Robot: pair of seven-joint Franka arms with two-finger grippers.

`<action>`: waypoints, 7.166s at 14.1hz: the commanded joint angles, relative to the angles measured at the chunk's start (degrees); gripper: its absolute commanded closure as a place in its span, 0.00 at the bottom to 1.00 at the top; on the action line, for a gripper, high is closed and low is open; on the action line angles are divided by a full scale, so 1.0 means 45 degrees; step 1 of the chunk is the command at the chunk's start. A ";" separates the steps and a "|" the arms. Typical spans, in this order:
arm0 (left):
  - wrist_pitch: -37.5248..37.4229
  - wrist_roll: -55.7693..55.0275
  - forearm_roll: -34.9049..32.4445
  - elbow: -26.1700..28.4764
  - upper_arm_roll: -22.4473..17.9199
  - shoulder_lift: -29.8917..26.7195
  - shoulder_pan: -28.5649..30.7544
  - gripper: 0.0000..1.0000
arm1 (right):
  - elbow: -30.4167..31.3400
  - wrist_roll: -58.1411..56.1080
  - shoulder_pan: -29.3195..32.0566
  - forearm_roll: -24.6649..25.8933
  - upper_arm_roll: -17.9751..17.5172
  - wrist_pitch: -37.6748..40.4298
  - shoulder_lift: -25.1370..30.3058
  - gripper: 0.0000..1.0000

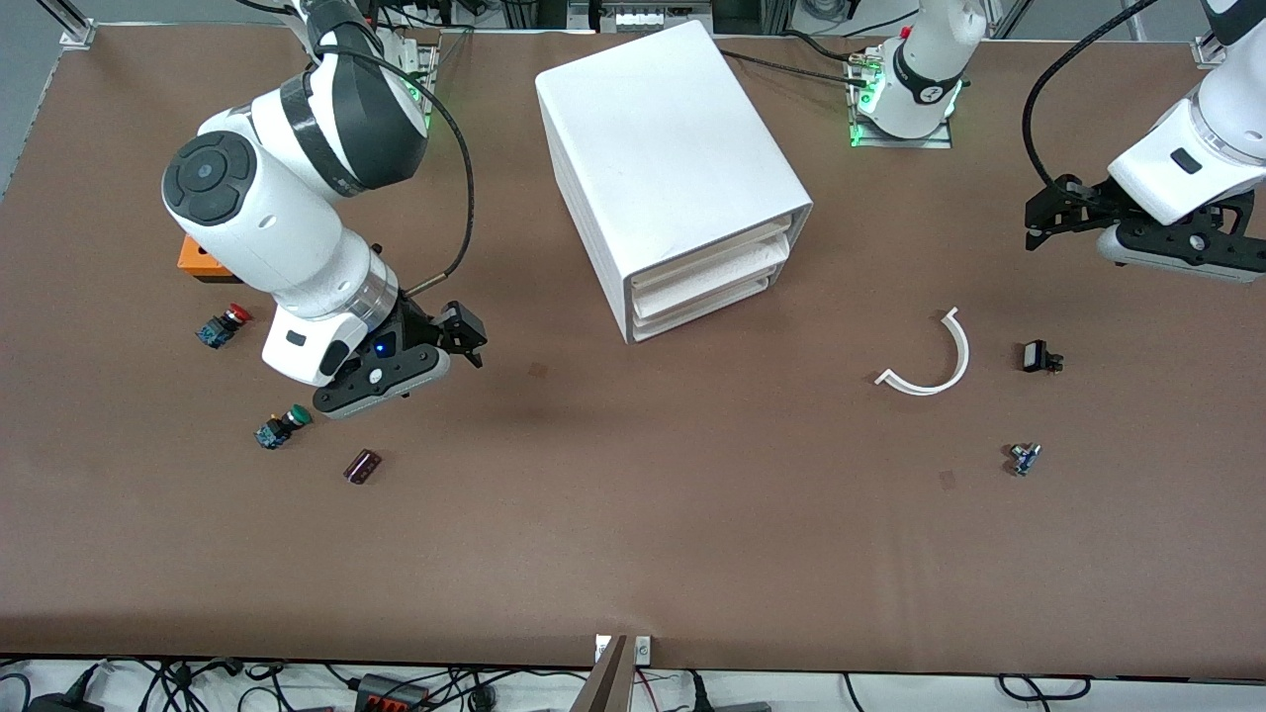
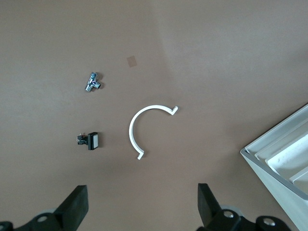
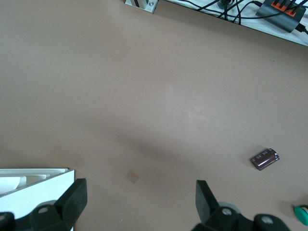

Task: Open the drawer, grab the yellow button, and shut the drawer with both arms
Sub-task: 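Move the right gripper beside the white drawer cabinet, then reach the left gripper to the handle of the cabinet drawer, then grasp the drawer handle with the left gripper and pull it open, then grasp the blue button in the drawer with the right gripper while the left gripper withdraws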

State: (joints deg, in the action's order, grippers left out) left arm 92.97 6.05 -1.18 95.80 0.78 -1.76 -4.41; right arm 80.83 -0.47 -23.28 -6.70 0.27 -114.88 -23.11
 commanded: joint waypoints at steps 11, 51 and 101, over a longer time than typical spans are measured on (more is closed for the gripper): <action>-0.1885 0.0237 0.1370 -0.0312 0.0470 0.0776 -0.0289 0.00 | -0.0287 0.0124 -0.0177 -0.0367 -0.0080 -0.0153 -0.0119 0.00; -0.1206 0.7757 1.1398 0.0064 0.1253 0.7946 -0.0252 0.99 | -0.0287 0.0710 -0.0861 -0.0387 -0.0041 -0.0682 -0.0627 0.00; -0.3236 0.3323 -0.0010 -0.6504 0.0393 0.6504 0.1370 0.00 | -0.4447 0.6394 -0.6369 0.0980 0.0270 -0.2714 -0.5022 1.00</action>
State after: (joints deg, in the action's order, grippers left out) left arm 79.81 21.66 0.07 67.15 2.16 27.60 1.95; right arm 62.93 27.07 -51.30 -3.17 0.19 -128.19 -44.91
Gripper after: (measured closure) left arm 0.000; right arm 0.581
